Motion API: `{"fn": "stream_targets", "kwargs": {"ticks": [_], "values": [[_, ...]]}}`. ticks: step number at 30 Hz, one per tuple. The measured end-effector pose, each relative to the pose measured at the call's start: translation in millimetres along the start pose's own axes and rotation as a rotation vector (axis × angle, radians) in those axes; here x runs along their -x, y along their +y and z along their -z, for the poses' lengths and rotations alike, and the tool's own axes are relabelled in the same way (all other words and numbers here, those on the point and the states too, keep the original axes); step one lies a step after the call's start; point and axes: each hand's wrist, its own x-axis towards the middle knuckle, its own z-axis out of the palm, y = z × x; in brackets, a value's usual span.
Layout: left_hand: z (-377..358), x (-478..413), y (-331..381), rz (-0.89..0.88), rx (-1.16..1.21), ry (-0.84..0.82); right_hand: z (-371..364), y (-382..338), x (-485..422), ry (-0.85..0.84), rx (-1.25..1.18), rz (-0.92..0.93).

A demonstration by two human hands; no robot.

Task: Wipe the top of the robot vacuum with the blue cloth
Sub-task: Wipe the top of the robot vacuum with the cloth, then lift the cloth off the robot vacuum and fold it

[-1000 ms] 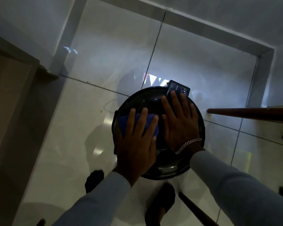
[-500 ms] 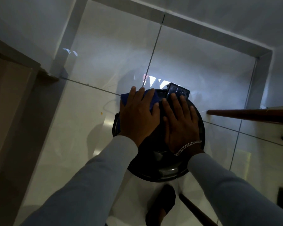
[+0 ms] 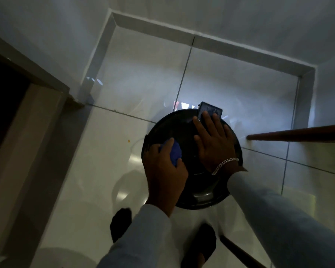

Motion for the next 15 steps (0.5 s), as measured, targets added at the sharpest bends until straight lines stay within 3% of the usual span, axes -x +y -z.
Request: {"fn": "stream_targets", "kwargs": {"ticks": [2,5,8,10,15], "values": [[11,6,20,0.044,0.141,0.031,21,-8,3,-0.038,-0.132,-0.019],[27,23,66,-0.079,0.190,0.018,76,-36,35,0.104,-0.850,-0.269],[40,53,125,-0.163,0.243,-0.088,136,-44,90,0.066,-1.396,-0.503],[46,75,157,-0.141,0.395,-0.194,171,-38,128,0.114,-1.473,-0.533],[38,118,237,0.118,0.685,-0.438,258,26,212,0.478,-1.695,-0.633]]}}
